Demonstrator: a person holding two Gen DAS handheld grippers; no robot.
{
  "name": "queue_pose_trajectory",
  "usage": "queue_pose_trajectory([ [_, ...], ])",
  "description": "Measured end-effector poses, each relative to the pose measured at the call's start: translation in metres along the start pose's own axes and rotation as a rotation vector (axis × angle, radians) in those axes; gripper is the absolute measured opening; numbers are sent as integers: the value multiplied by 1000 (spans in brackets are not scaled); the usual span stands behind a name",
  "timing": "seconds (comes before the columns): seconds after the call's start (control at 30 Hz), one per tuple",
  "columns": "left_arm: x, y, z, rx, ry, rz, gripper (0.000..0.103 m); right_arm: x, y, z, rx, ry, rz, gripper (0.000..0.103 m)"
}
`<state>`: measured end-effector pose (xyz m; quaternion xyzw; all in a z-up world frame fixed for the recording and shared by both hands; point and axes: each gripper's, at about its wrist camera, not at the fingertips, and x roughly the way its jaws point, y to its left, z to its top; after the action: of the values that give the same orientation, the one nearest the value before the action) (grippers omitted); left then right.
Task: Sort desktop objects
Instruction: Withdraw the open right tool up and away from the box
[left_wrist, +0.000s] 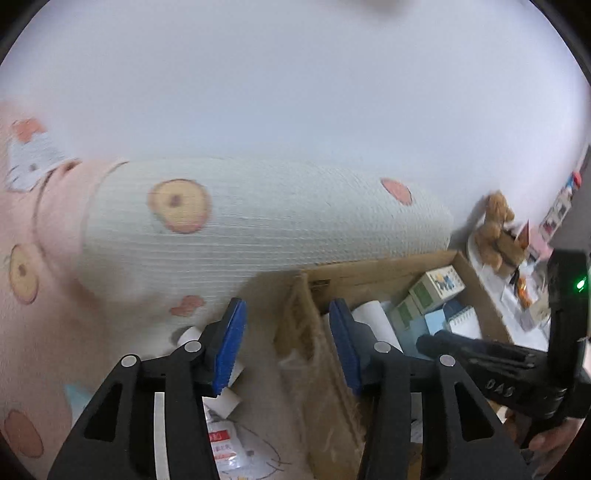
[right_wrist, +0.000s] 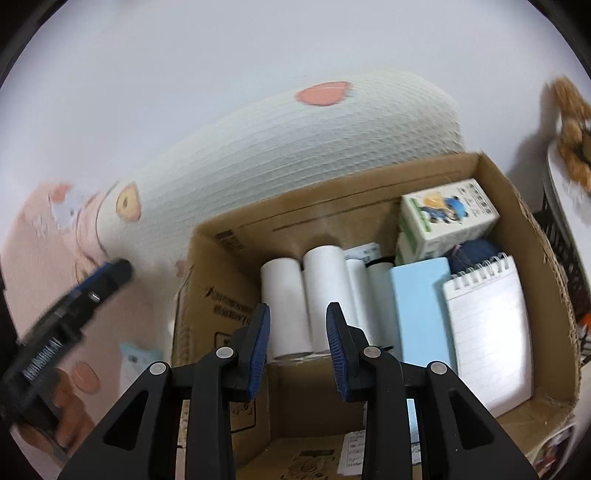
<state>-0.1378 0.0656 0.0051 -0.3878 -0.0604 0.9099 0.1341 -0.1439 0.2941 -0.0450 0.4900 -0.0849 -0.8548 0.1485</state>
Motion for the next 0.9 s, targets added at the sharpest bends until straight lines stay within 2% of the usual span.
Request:
queue_pose_trajectory([
  [0.07, -6, 5, -1, -15, -6, -11, 53, 1, 13, -5, -34, 14, -40, 27],
  [0.2, -16, 11, -15, -17, -12, 15, 53, -1, 26, -12, -64, 35, -104, 27],
  [0.43, -31, 9, -42, -8, 22, 73, 53, -29, 33, -22, -89, -8, -183, 28],
  [0.57, -46, 4, -51, 9, 25, 114, 53, -47, 36, -35, -98, -33, -139, 28],
  [0.67, -66, -5, -50, 43, -6, 148, 53, -58, 34, -50, -100, -22, -101, 28],
  [0.83, -99, -20, -50, 65, -61, 191, 53, -67, 42, -63, -111, -16, -120, 29],
  [0.9, -111, -21, -51, 57, -66, 205, 53, -72, 47, -67, -120, -26, -113, 39],
])
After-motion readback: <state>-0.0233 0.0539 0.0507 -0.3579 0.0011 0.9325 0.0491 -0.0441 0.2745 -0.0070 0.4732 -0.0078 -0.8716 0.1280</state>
